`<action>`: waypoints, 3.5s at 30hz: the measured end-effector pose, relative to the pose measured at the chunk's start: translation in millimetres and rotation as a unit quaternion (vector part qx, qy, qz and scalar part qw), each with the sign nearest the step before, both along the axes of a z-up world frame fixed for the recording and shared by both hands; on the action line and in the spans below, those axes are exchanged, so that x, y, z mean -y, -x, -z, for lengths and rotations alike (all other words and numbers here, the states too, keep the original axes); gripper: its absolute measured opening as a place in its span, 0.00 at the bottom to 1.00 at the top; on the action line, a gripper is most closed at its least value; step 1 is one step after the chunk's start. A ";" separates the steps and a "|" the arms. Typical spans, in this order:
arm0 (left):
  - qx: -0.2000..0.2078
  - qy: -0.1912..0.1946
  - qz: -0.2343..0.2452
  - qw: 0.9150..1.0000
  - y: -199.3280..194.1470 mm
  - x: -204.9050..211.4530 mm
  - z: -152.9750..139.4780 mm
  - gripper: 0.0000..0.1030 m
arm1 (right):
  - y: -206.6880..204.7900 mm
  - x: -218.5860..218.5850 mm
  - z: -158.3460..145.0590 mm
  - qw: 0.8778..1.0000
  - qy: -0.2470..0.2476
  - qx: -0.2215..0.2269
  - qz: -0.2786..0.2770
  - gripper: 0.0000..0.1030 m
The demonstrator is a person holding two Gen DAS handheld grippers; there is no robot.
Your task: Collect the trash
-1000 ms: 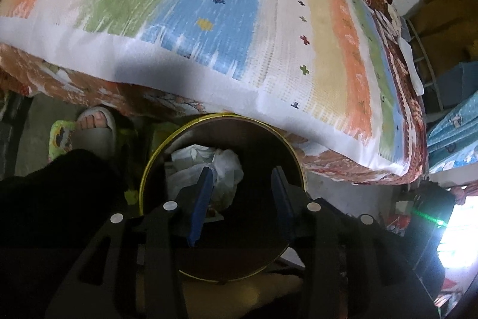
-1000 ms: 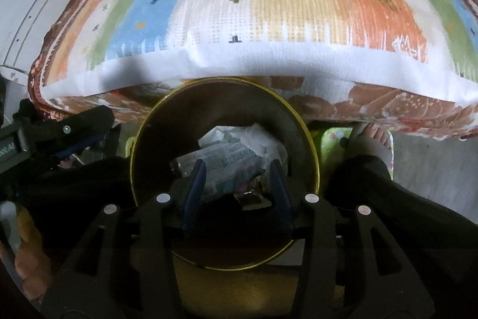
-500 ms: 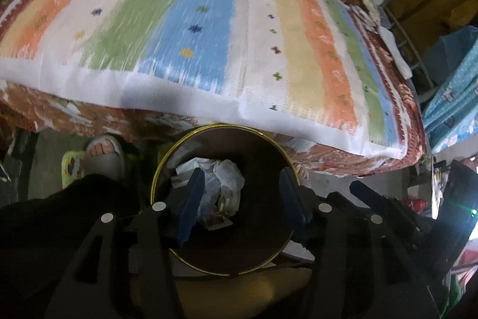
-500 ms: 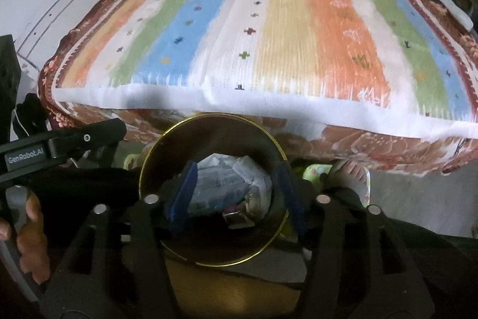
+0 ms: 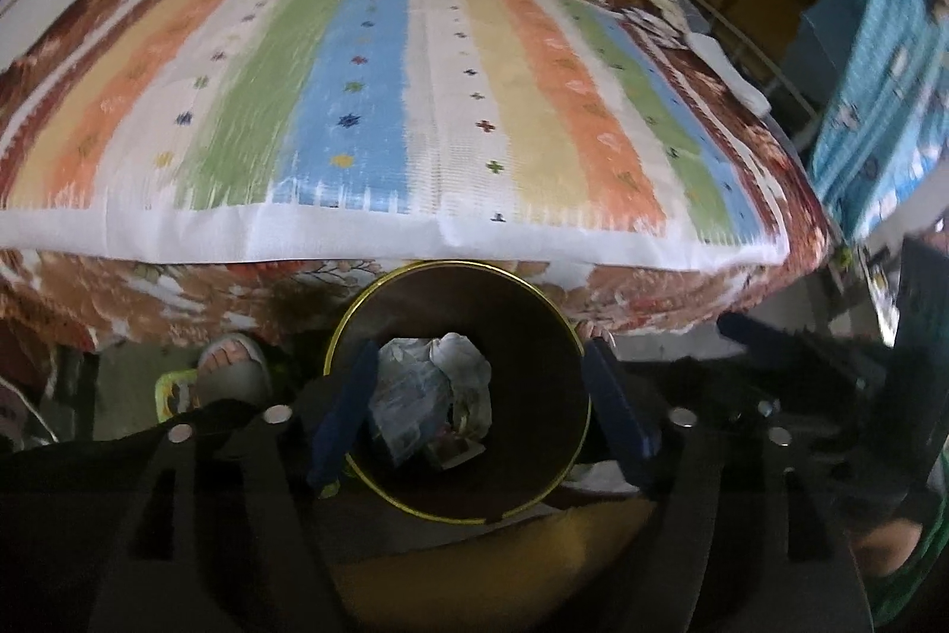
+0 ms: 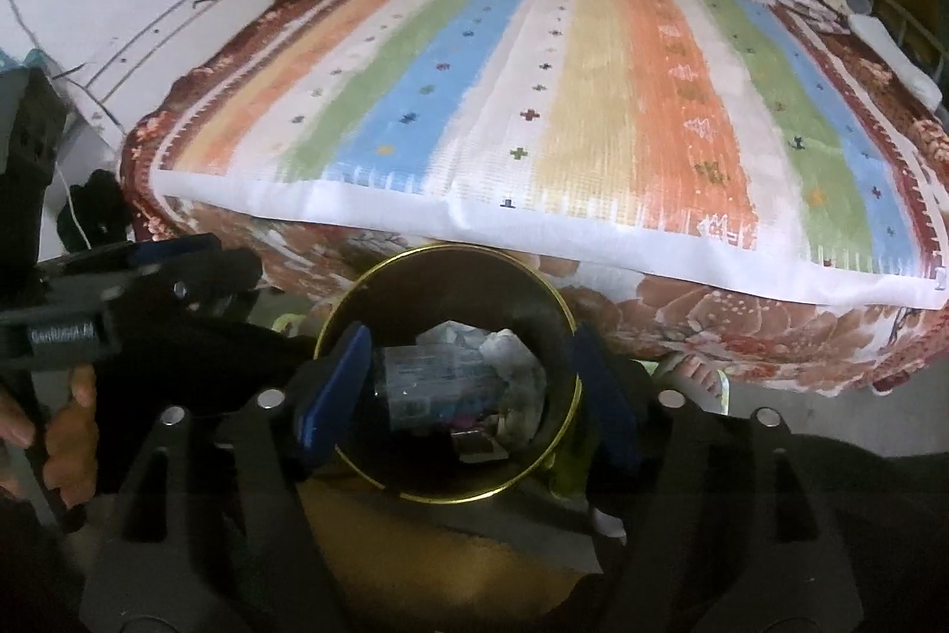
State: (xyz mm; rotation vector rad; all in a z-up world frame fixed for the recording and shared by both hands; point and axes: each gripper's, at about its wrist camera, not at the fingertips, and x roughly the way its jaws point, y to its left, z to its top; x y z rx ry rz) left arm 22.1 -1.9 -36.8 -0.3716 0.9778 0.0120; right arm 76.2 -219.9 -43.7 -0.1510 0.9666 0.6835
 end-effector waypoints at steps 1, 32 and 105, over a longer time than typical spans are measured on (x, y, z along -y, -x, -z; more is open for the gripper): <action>0.007 -0.007 0.006 1.000 7.1 2.9 -1.3 0.77 | 6.2 3.7 -3.5 1.000 -0.005 0.007 -0.001 0.70; 0.047 -0.055 0.010 0.997 52.9 20.5 -3.3 0.95 | 51.1 22.4 -16.7 0.997 -0.044 0.059 -0.029 0.92; 0.044 -0.041 0.011 0.998 59.1 15.5 3.3 0.95 | 53.0 19.1 -14.1 0.997 -0.043 0.054 -0.032 0.92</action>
